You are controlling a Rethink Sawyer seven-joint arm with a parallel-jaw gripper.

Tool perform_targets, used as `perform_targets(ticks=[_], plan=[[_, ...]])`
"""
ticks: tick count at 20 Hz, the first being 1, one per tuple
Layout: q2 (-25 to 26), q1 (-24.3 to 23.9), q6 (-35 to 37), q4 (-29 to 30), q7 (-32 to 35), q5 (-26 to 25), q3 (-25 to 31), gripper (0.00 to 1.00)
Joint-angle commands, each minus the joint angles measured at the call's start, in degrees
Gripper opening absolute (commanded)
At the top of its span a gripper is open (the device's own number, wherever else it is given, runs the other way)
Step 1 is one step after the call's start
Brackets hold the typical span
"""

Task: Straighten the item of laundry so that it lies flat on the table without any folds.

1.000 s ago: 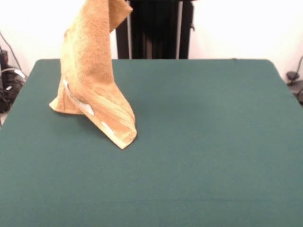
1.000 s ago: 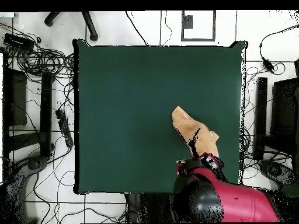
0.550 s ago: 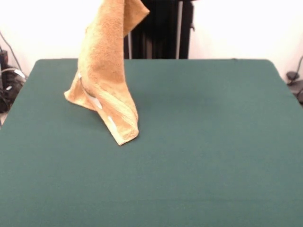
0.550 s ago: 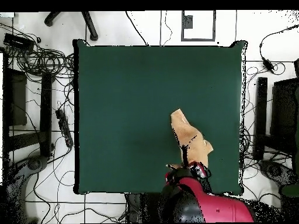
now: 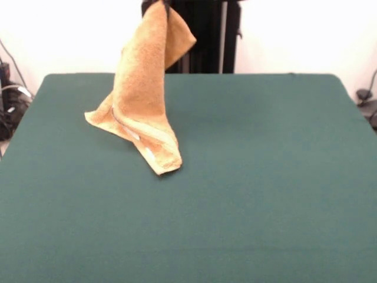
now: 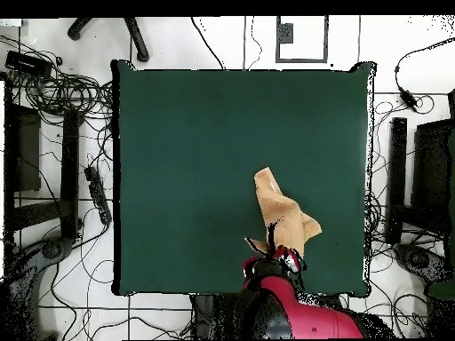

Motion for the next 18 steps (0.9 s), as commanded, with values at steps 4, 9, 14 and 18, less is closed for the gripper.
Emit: perform_targets(ticks=[4,9,14,18], plan=[[11.7,5.6,-10.0,6.1,18.9,4.0,-3.4,0.00],[13.3,6.9,-12.2,6.3,20.0,4.7,-4.6,0.00],[16.7,7.7,-15.9,6.3,21.4,5.3,-4.8,0.00],[19.4,8.7,-19.6,6.7,22.4,6.2,-5.3,0.00]])
